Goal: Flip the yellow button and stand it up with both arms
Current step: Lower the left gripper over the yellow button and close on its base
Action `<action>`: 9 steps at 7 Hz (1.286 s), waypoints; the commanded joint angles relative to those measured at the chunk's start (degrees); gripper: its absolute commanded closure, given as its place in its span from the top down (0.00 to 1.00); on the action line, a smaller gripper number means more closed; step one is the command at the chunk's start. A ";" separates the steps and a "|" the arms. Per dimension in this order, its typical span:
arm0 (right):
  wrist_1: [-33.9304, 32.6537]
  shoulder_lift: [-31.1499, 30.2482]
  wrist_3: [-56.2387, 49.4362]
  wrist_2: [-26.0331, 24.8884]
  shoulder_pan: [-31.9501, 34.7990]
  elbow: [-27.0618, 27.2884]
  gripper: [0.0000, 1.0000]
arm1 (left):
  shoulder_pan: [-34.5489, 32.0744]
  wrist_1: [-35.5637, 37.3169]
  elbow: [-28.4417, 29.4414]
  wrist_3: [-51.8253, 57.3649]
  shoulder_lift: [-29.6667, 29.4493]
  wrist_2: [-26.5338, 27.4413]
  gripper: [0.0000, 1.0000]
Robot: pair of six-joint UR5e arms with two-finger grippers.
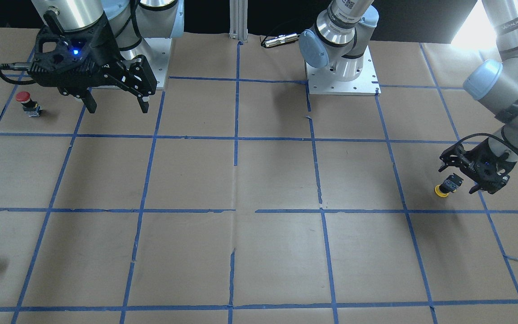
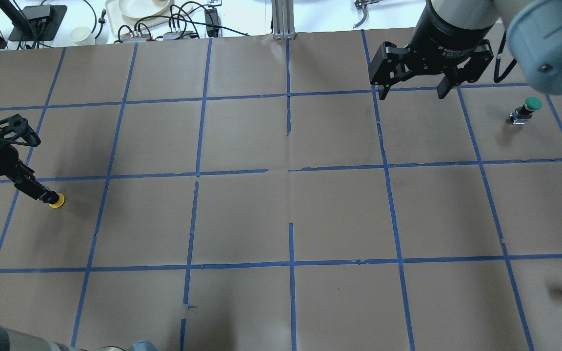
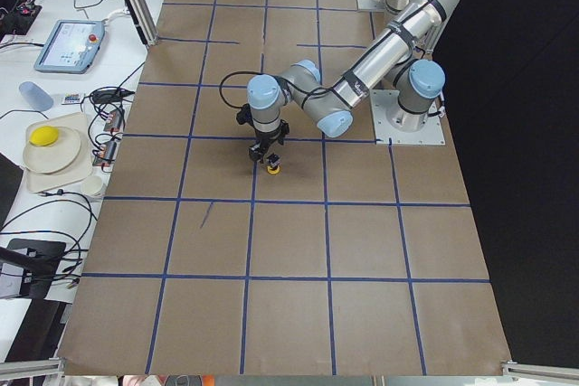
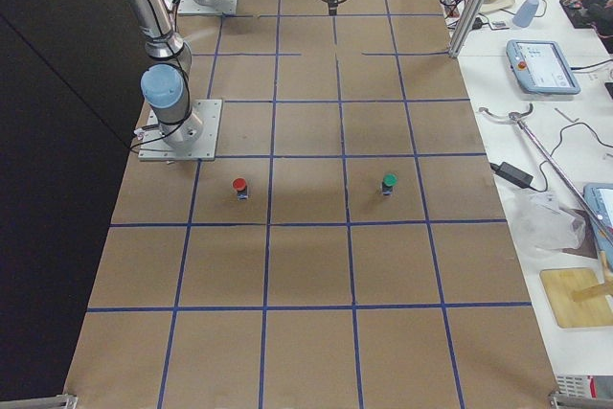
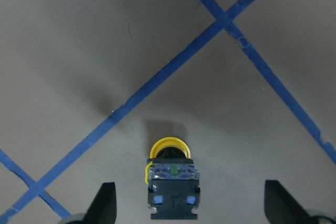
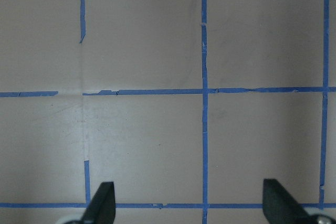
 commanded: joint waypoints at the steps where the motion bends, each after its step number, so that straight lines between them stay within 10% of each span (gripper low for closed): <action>1: -0.09 0.03 0.03 0.00 0.00 0.00 1.00 | 0.63 0.85 -0.52 0.80 -1.07 0.09 0.96; 4: -0.09 0.03 0.03 0.00 0.00 0.00 1.00 | 0.64 1.64 -0.61 1.07 -1.70 0.44 0.81; 6: 0.00 0.03 0.03 0.00 0.00 0.00 1.00 | 0.63 1.82 -0.61 2.47 -1.69 0.44 0.37; 9: 0.09 -0.05 0.03 0.00 0.09 0.09 1.00 | -0.15 -4.18 3.14 3.19 -0.38 -0.34 0.21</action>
